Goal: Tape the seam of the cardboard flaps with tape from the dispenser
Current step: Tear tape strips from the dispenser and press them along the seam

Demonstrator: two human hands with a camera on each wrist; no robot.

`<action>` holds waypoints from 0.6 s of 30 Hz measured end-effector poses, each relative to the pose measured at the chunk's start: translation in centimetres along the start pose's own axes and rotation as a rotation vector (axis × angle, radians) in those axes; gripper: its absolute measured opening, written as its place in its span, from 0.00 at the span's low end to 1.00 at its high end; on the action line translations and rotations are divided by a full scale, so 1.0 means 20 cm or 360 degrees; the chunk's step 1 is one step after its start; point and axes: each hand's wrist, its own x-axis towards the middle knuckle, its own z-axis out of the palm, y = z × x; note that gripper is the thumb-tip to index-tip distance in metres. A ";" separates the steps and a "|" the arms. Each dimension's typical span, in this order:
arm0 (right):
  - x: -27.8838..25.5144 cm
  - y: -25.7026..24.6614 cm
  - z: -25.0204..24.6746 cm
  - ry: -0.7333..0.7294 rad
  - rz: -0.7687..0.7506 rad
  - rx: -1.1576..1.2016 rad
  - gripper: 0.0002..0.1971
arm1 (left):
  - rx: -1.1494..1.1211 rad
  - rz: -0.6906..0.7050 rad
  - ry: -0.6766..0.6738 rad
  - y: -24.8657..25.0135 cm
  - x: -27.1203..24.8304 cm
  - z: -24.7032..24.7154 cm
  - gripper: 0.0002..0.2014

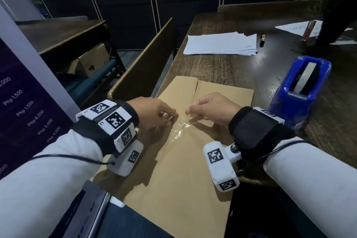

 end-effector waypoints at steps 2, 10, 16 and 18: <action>0.00 0.00 0.00 0.0004 0.0018 0.0019 0.12 | -0.0021 -0.0003 0.0013 0.00 0.00 0.00 0.18; 0.01 -0.01 0.01 -0.0025 0.0055 -0.0039 0.13 | -0.0066 -0.0017 0.0010 0.00 0.00 -0.02 0.17; 0.03 -0.01 0.01 -0.0009 -0.0012 -0.0328 0.17 | -0.0057 -0.0022 -0.0019 0.00 0.00 -0.01 0.18; 0.03 -0.01 0.02 0.0002 -0.0016 -0.0358 0.17 | -0.0034 -0.0026 -0.0021 0.00 0.00 -0.01 0.18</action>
